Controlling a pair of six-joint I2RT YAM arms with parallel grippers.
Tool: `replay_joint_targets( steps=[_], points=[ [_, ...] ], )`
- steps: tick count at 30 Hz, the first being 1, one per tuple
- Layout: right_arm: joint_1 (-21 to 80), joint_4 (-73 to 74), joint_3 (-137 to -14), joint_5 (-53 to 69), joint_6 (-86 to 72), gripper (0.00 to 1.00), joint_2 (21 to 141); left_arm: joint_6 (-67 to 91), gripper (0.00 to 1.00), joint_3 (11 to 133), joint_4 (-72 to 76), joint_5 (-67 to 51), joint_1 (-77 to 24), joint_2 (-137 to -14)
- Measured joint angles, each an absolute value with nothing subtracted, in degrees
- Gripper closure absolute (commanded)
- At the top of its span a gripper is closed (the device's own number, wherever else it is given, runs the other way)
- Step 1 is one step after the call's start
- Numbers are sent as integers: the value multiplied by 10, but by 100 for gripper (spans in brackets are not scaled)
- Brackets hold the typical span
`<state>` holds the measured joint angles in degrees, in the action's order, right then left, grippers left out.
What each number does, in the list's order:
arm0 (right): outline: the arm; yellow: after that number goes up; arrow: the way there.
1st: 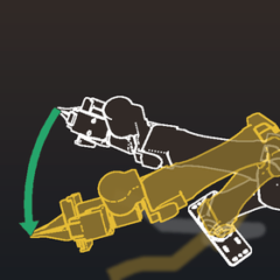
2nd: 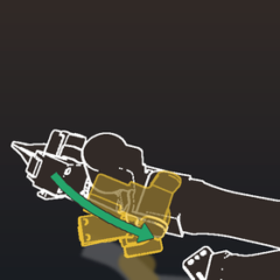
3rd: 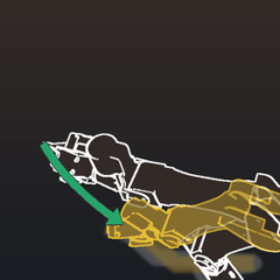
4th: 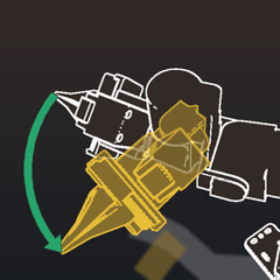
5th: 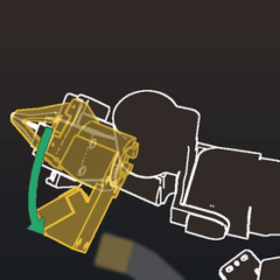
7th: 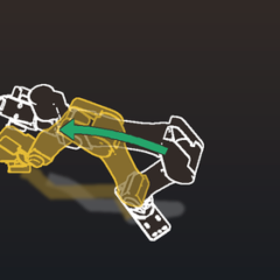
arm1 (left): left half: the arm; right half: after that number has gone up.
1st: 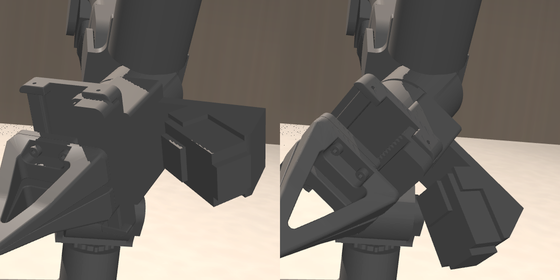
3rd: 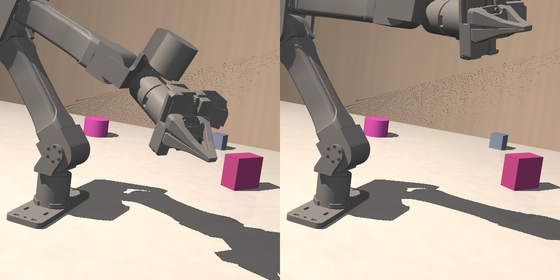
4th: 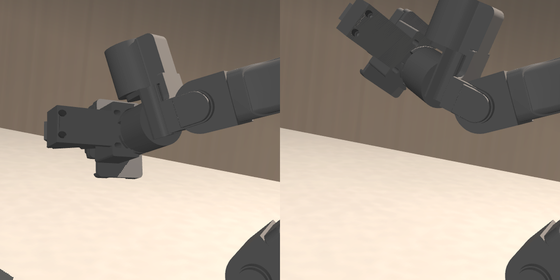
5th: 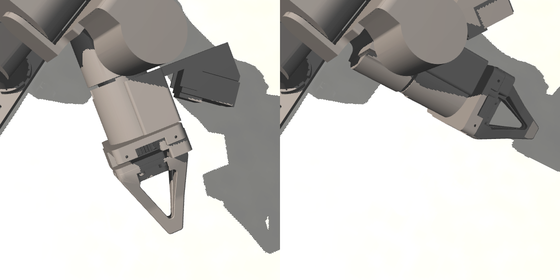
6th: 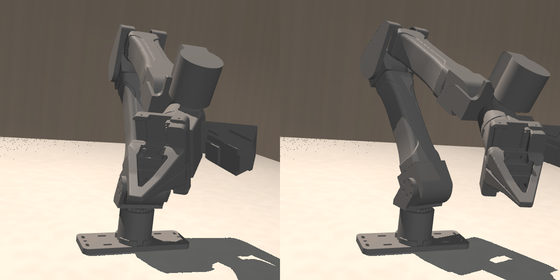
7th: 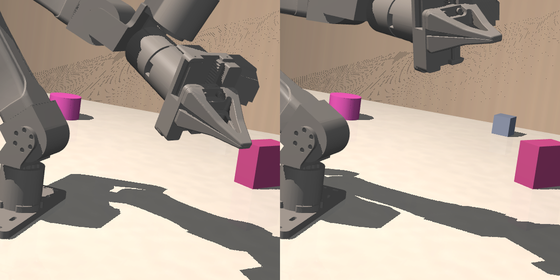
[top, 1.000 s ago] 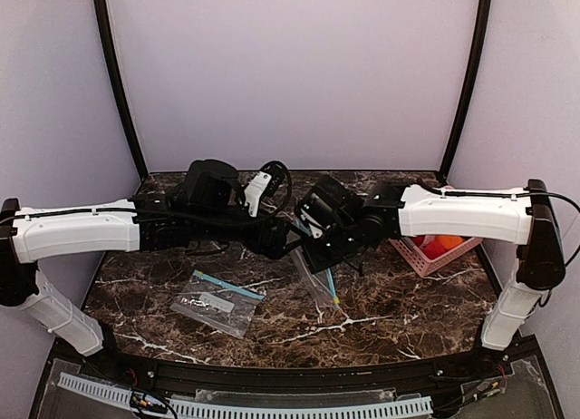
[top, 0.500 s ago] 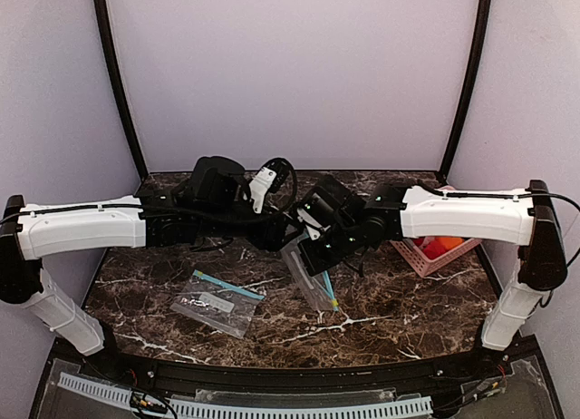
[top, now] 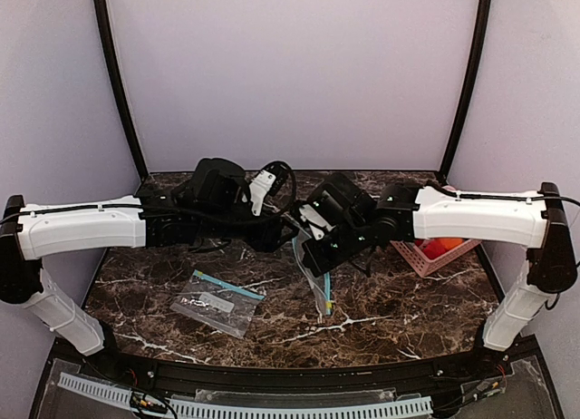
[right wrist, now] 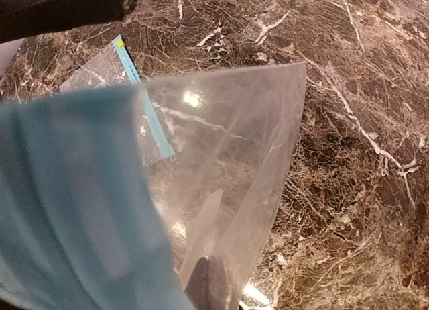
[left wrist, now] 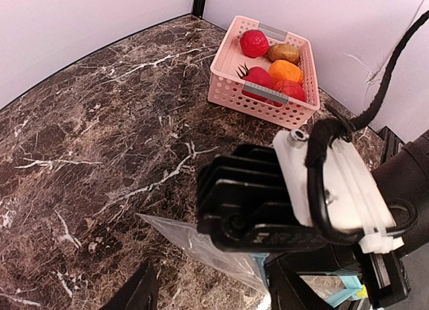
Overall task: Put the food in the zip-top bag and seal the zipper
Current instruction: Open the zipper food storage bag.
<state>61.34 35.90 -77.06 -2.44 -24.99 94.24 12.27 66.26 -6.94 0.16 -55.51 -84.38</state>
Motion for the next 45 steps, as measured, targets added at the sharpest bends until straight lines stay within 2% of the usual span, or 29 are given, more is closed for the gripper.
replay_joint_targets(
  steps=[3, 5, 20, 25, 29, 32, 37, 40, 45],
  points=[
    [616, 358, -769, -19, -241, 100, 942, 115, 47, 663, -70, 0, -555, -844],
    [619, 358, -769, -13, -236, 100, 942, 104, 56, 663, -70, -9, -555, -844],
    [621, 346, -762, 43, -215, 100, 940, 5, 98, 666, -87, -67, -555, -844],
    [621, 344, -762, 39, -219, 100, 940, -3, 99, 666, -86, -63, -555, -844],
    [620, 355, -762, -2, -241, 94, 940, 10, 99, 657, -85, -44, -555, -841],
    [619, 368, -763, -32, -259, 86, 940, 42, 99, 643, -83, -22, -555, -833],
    [618, 374, -763, -62, -304, 60, 949, 133, 99, 601, -50, 10, -555, -814],
    [619, 372, -761, -79, -335, 58, 961, 200, 99, 575, -24, 34, -555, -801],
    [622, 355, -742, -99, -384, 48, 971, 288, 99, 549, 21, 57, -555, -788]
  ],
)
